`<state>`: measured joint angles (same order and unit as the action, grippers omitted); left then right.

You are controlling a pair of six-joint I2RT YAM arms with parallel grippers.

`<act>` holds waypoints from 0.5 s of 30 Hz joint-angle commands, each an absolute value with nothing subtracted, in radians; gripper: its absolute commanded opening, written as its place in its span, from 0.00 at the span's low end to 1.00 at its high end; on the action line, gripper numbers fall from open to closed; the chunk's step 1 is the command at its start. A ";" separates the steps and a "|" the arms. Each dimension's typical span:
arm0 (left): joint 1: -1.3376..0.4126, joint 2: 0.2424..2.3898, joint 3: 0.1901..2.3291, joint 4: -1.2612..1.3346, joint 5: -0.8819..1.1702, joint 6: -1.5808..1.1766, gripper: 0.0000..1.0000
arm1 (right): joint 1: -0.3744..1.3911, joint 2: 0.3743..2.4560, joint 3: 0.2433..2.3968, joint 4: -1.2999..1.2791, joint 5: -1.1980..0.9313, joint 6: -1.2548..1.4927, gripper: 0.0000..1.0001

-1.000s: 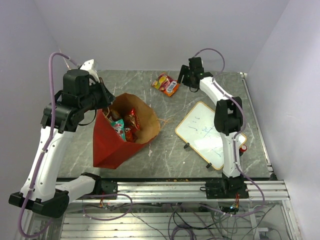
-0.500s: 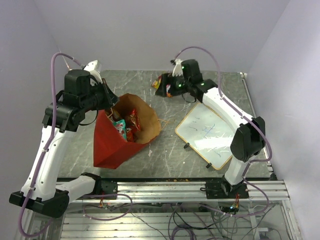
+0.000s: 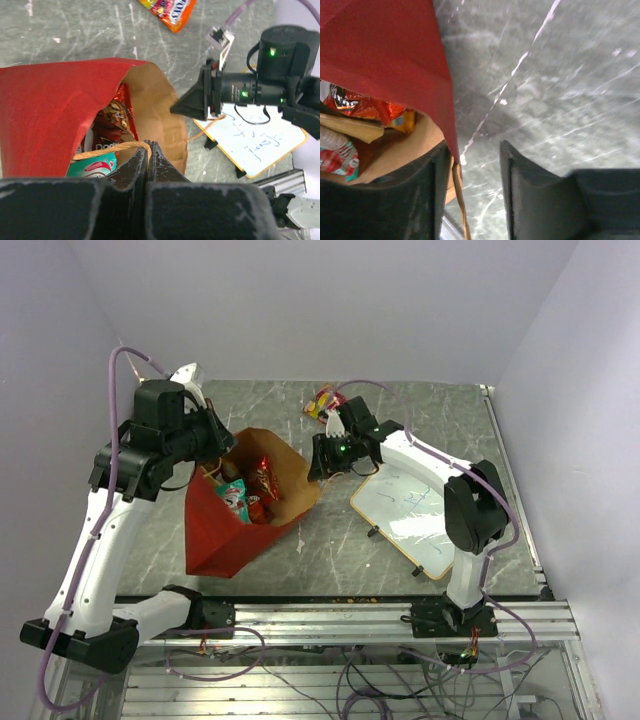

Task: Take the snacks out of the paper bag
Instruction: Adjust the paper bag at the center of the board.

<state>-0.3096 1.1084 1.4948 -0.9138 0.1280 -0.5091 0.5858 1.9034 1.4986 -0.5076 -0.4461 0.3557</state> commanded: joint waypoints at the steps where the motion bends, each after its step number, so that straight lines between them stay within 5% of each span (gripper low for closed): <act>1: -0.308 1.142 1.566 -0.940 -0.001 -0.500 0.07 | 0.603 1.865 1.430 -0.498 -0.523 0.423 0.33; 9: -0.308 1.302 1.758 -0.883 -0.119 -0.401 0.07 | 0.640 1.807 1.320 -0.283 -0.618 0.604 0.06; 15: -0.308 1.383 1.865 -0.794 -0.029 -0.323 0.07 | 0.713 1.796 1.304 -0.192 -0.588 0.695 0.04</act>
